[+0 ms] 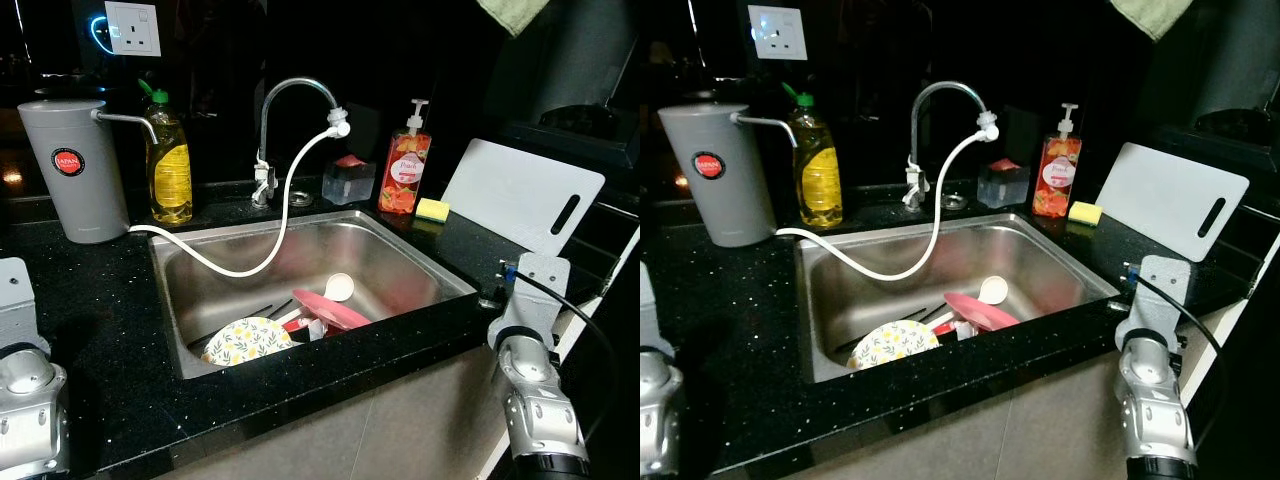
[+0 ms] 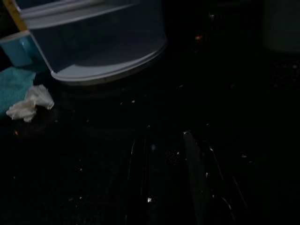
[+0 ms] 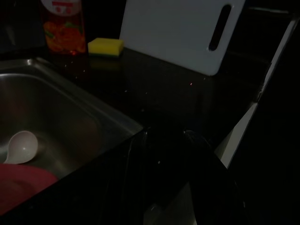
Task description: Kitchen organization
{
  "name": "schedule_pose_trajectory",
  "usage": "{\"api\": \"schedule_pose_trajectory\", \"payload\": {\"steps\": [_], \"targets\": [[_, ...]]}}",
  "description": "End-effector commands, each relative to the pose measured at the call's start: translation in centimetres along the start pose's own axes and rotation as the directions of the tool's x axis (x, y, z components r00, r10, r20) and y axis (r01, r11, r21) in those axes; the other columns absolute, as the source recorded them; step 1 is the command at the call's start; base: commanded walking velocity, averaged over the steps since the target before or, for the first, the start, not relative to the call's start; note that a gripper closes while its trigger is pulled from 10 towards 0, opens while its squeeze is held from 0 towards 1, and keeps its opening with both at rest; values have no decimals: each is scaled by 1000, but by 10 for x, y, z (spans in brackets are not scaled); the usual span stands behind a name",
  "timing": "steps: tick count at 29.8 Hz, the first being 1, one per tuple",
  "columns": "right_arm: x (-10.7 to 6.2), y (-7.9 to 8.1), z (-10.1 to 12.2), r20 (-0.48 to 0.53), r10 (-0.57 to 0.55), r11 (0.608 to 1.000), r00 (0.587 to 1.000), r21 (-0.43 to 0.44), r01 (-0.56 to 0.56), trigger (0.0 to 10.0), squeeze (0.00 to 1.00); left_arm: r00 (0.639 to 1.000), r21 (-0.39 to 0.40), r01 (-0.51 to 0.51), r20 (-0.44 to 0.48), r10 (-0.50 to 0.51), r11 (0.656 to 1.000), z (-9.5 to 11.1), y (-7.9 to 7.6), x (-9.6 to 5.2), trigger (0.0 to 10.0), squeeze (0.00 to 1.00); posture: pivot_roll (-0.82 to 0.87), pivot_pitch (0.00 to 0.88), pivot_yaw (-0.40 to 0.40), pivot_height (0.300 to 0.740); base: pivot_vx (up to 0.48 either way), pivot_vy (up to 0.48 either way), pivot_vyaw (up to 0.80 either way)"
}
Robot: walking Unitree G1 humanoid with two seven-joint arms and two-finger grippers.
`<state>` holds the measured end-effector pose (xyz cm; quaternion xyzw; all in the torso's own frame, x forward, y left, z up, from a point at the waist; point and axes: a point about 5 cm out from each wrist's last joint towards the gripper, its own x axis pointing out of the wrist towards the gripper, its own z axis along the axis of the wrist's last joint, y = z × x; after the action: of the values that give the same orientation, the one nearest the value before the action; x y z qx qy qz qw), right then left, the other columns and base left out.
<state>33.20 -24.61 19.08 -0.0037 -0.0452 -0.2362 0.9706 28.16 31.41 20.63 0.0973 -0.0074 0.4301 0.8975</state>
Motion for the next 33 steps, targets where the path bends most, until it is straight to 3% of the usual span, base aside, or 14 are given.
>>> {"api": "schedule_pose_trajectory", "payload": {"steps": [1,5,9,19,30,33], "targets": [[1,-1,-6,-38,-19,1000,999,13,20,10000,0,1000,16,-10,17,9,1000,1,-2,-2,10000,0,-32,0,-76,740,0,0,0],[-2,4,-16,-98,-24,998,995,52,29,10000,0,999,40,-13,32,12,999,4,-4,-4,10000,0,-29,0,-84,740,0,0,0],[-8,8,-34,-189,-49,995,981,79,65,10000,0,998,-23,-36,-49,35,999,-1,0,-1,10000,0,-17,0,-84,740,0,0,0],[-3,7,-32,-187,-57,993,981,89,75,10000,0,993,-68,-63,-107,56,996,-5,6,1,10000,0,-14,0,-88,740,0,0,0],[-3,11,-26,-169,-32,995,985,85,47,10000,0,996,-41,-71,-58,68,997,1,9,0,10000,0,-28,0,-101,740,0,0,0],[-4,18,-13,-91,23,995,996,100,-14,10000,0,999,-7,-5,39,6,1000,10,2,-2,10000,0,-37,0,-99,740,0,0,0]]}}
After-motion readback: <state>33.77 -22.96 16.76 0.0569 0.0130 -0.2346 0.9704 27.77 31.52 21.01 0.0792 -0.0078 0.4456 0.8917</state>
